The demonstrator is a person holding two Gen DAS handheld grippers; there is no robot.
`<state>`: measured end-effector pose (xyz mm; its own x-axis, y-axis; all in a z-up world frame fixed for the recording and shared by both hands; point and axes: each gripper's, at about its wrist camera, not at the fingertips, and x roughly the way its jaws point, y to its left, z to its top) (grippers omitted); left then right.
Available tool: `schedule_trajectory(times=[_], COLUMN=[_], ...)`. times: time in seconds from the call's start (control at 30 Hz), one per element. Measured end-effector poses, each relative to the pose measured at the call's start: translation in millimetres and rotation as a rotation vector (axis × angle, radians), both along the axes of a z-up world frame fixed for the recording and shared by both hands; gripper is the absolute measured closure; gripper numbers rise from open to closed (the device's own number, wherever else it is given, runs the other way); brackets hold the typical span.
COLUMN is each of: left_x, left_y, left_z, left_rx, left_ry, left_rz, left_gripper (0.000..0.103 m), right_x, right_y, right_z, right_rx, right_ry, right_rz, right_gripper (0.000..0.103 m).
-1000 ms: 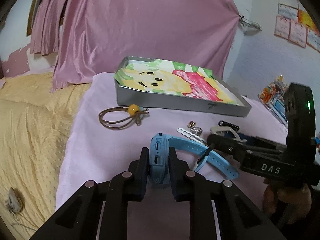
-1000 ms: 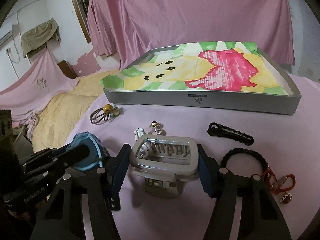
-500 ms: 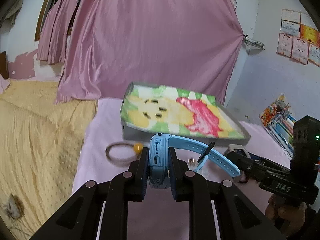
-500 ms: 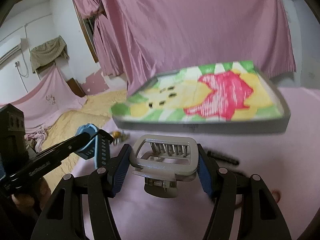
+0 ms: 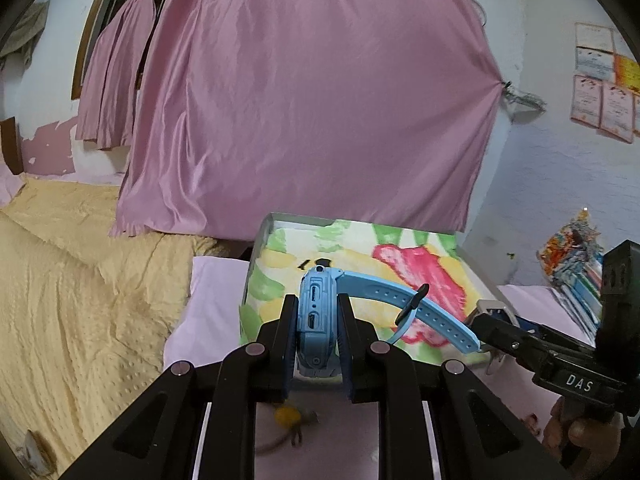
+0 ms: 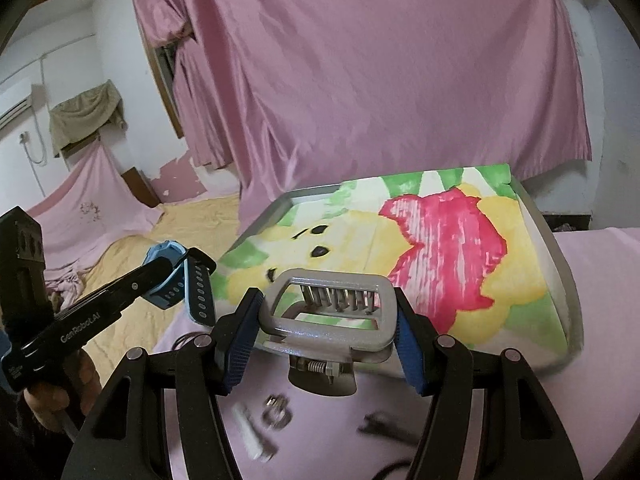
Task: Organize jewelry
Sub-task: 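Carry the watch and silver clip into the grey tray and release both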
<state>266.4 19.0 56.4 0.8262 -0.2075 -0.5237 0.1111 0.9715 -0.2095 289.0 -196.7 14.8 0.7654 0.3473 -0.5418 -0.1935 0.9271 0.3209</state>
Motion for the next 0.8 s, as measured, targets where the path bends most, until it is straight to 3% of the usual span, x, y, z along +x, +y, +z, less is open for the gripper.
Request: schedule_trajectory(times=[0.37,0.8], left_x=[44.2,52.6], left_y=[-16.3,-20.1], left_z=[-26.3,-44.5], left_rx=[0.089,0.121], left_ry=[0.169,0.241], left_rz=[0.000,0.002], left_gripper=[0.085,0.084], right_x=[38.3,49.8], right_y=[7.0,10.0], right_z=[-24.5,-43.3], right_rx=[-0.063,-0.098], right_ry=[0.118,0.186], right_rz=[-0.001,0.000], right_gripper=[0.045,0.045])
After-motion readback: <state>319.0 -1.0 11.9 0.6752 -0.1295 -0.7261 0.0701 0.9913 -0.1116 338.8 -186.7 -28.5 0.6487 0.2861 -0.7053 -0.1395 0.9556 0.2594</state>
